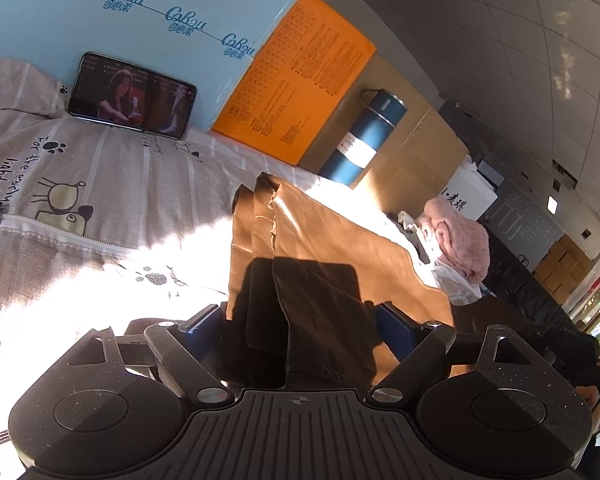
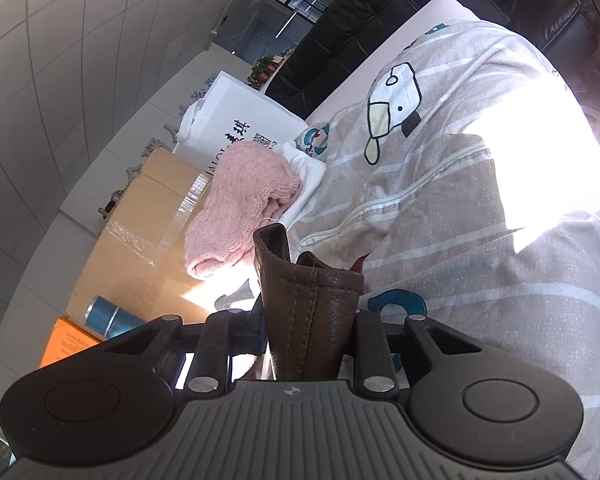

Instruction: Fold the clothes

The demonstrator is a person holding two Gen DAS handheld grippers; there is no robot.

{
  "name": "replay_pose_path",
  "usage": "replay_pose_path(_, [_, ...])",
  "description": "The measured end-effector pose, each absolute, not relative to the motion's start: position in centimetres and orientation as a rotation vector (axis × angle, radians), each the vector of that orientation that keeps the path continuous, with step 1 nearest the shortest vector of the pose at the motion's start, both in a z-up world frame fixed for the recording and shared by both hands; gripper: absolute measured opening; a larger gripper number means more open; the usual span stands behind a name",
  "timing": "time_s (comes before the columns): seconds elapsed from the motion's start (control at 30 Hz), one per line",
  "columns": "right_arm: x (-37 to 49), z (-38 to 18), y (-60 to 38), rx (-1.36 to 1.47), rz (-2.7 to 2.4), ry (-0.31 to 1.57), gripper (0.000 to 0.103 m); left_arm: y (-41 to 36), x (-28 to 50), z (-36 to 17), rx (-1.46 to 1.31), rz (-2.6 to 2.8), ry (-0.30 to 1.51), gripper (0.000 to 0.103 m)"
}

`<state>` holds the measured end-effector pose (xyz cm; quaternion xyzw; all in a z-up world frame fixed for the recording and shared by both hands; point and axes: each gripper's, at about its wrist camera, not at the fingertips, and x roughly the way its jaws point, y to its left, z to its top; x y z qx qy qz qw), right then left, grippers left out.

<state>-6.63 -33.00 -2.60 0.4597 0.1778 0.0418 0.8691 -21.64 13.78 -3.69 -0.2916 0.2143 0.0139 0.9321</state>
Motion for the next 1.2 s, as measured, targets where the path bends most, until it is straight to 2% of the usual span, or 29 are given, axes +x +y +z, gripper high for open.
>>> replay_pose_path(0.2, [-7.8,0.3,-30.4,0.922,0.274,0.328,0.020,13.3,-21.3,-3.9,-0.560,0.023,0.459,0.085])
replay_pose_path(0.6, [-8.6,4.8,-21.3,0.834,0.629,0.365,0.019,13.4,-21.2,-4.0,-0.577,0.014,0.450,0.085])
replay_pose_path(0.97, [-9.0,0.4,-13.8,0.712,0.752,0.612,0.021,14.0,-21.9,-3.9,-0.616,0.037,0.401,0.086])
replay_pose_path(1.07, [-9.6,-0.3,-13.1,0.667,0.777,0.644,0.026,14.2,-22.1,-3.7,-0.629,0.053,0.377,0.086])
replay_pose_path(1.1, [-9.7,-0.5,-13.0,0.664,0.791,0.653,0.036,14.3,-22.2,-3.7,-0.633,0.058,0.369,0.086])
replay_pose_path(1.13, [-9.9,-0.6,-13.1,0.675,0.807,0.660,0.051,14.3,-22.4,-3.6,-0.638,0.066,0.358,0.086])
replay_pose_path(1.2, [-10.4,-0.8,-13.4,0.709,0.841,0.667,0.069,14.6,-22.7,-3.4,-0.650,0.093,0.321,0.086])
